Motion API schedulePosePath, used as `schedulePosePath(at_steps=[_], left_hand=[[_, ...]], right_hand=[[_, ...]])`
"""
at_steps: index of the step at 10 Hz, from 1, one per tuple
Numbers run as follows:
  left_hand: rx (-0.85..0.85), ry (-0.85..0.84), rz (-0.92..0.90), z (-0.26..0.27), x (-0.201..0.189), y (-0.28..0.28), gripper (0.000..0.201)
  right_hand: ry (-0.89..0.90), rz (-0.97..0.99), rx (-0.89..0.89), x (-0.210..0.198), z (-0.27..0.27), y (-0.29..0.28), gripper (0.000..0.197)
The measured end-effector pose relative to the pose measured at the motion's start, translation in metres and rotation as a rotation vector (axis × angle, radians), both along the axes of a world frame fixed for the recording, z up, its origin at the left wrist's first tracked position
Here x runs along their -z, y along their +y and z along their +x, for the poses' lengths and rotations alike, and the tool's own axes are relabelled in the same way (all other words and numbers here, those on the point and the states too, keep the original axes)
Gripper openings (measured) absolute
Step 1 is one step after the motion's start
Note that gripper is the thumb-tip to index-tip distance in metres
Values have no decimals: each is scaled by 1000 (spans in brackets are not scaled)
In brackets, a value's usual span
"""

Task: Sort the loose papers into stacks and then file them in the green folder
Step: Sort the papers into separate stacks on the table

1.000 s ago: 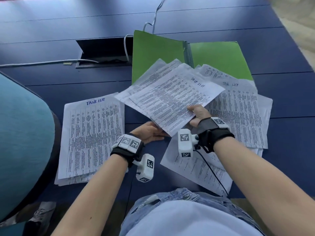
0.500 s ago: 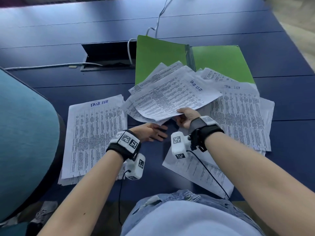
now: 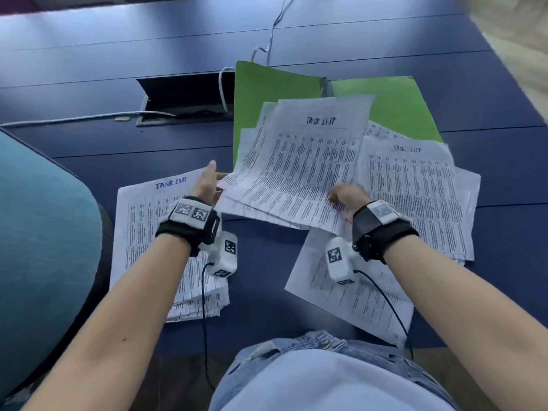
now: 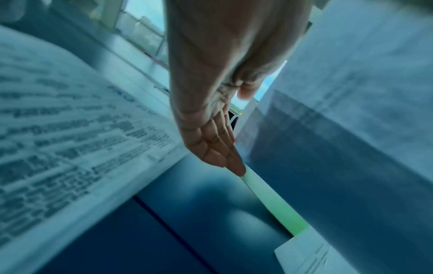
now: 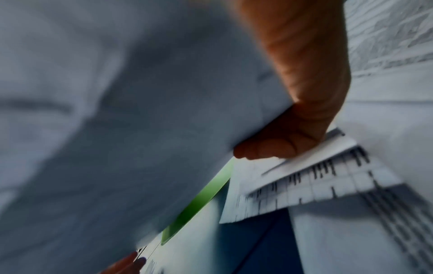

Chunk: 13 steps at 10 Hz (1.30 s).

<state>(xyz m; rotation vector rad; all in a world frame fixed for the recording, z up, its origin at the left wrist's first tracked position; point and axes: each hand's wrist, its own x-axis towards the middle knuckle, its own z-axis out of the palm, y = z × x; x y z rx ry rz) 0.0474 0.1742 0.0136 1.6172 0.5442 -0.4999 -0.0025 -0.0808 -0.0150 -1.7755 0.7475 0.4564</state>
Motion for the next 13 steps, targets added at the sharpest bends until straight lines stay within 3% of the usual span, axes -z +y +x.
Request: schedulePosePath(at_steps=[1, 2, 3, 4, 5, 6, 7, 8, 9, 10, 11, 12, 13], left_hand=[[80, 38, -98, 1, -6, -5, 51], [300, -42, 44, -5, -7, -18, 13], [380, -247, 176, -7, -6, -31, 22], [325, -472, 184, -12, -22, -49, 23], [170, -676, 101, -13, -63, -64, 18], [-1, -786, 55, -13, -92, -69, 39], [47, -868, 39, -26, -98, -67, 19], [24, -783, -11, -42, -82, -63, 33], [10, -716, -45, -53, -60, -59, 63], [39, -717, -60, -59, -57, -62, 54], [-37, -786, -42, -52, -67, -62, 17], [-62, -857, -140, -47, -82, -55, 17], [-56, -800, -212, -48, -79, -46, 21]], right_hand=[[-2, -4, -20, -4, -7, -12, 29], [-21, 45, 36, -6, -16, -18, 6], [-188, 55, 68, -11, -19, -16, 19], [-478, -85, 120, -37, -19, -6, 38], [-764, -272, 193, -79, -14, 0, 32], [-946, -239, 302, -112, -15, 0, 45], [-986, -109, 391, -117, -26, 1, 60], [-979, -24, 420, -98, -40, 2, 52], [-969, 38, 393, -86, -49, 10, 25], [-1008, 54, 420, -89, -47, 20, 16], [-1072, 32, 464, -106, -42, 28, 25], [-1154, 84, 485, -118, -38, 29, 15], [-1144, 101, 486, -112, -39, 29, 14]])
